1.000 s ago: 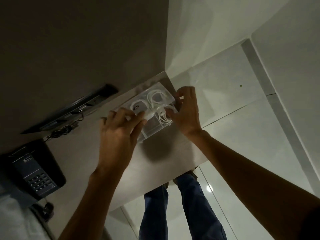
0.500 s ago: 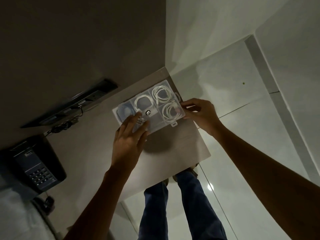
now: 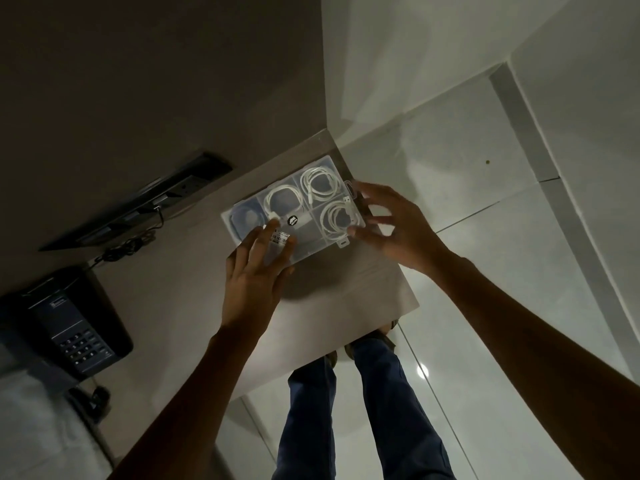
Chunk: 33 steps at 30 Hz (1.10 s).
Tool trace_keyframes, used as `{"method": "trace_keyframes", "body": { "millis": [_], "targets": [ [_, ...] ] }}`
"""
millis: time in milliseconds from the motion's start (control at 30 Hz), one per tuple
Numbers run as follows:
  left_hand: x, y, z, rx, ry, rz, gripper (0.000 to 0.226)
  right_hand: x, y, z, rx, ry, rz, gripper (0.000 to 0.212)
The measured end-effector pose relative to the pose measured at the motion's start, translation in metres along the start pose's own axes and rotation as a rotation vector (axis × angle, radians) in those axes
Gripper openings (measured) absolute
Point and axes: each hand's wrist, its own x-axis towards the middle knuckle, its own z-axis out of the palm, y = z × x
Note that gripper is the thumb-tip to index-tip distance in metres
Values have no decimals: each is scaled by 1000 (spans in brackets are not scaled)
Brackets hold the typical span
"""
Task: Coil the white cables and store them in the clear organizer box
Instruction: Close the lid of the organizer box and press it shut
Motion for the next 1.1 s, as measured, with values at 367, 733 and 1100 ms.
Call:
{"method": "trace_keyframes", "body": {
  "millis": [367, 733, 1100],
  "targets": [
    [15, -19, -29, 6, -93, 109, 65, 0, 4, 13, -391, -121, -281, 72],
    [-2, -19, 5, 28, -19, 79, 56, 7, 14, 15, -468, -107, -354, 78],
    [-10, -22, 32, 128, 45, 115, 71, -7, 30, 47, -935, 113, -418, 70]
  ]
}}
